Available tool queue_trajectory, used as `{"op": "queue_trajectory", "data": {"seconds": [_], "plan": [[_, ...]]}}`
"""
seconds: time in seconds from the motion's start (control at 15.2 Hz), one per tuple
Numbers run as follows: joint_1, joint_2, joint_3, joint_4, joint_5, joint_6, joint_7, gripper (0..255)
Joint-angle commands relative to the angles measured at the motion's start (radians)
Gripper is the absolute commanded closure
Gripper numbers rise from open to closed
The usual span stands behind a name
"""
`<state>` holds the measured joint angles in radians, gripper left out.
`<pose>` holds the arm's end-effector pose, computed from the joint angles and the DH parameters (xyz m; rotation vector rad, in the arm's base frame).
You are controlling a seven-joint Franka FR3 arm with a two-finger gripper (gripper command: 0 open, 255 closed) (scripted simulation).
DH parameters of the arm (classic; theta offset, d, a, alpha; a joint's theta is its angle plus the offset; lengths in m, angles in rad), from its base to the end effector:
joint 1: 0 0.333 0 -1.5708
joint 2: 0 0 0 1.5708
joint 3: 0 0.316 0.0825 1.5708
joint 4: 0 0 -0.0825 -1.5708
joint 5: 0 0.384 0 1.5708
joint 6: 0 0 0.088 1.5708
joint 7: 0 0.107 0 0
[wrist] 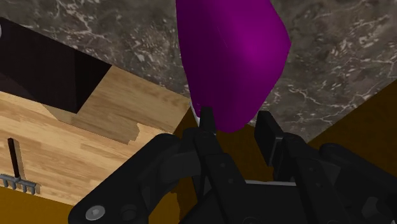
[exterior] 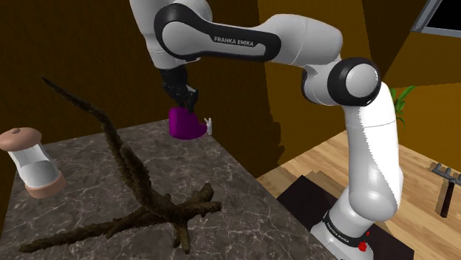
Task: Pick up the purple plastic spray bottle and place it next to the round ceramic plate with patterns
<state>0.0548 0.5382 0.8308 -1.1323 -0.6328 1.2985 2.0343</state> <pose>0.5615 0.3420 0.5520 2.2986 -1.7217 0.2947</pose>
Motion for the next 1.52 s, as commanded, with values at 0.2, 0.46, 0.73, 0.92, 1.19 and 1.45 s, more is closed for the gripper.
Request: {"op": "queue_trajectory", "data": {"seconds": [0.2, 0.46, 0.73, 0.92, 1.19, 1.45], "plan": [[0.019, -0.012, 0.006, 0.028, 0.006, -0.04, 0.005, 255], [-0.011, -0.107, 0.053, -0.116, 0.079, -0.005, 0.084, 255], [-0.018, -0.184, 0.094, -0.218, 0.145, 0.017, 0.155, 255], [-0.011, -0.231, 0.122, -0.275, 0.19, 0.026, 0.208, 255], [0.014, -0.278, 0.156, -0.328, 0.242, 0.029, 0.281, 255], [0.055, -0.304, 0.188, -0.357, 0.282, 0.024, 0.361, 255]]}}
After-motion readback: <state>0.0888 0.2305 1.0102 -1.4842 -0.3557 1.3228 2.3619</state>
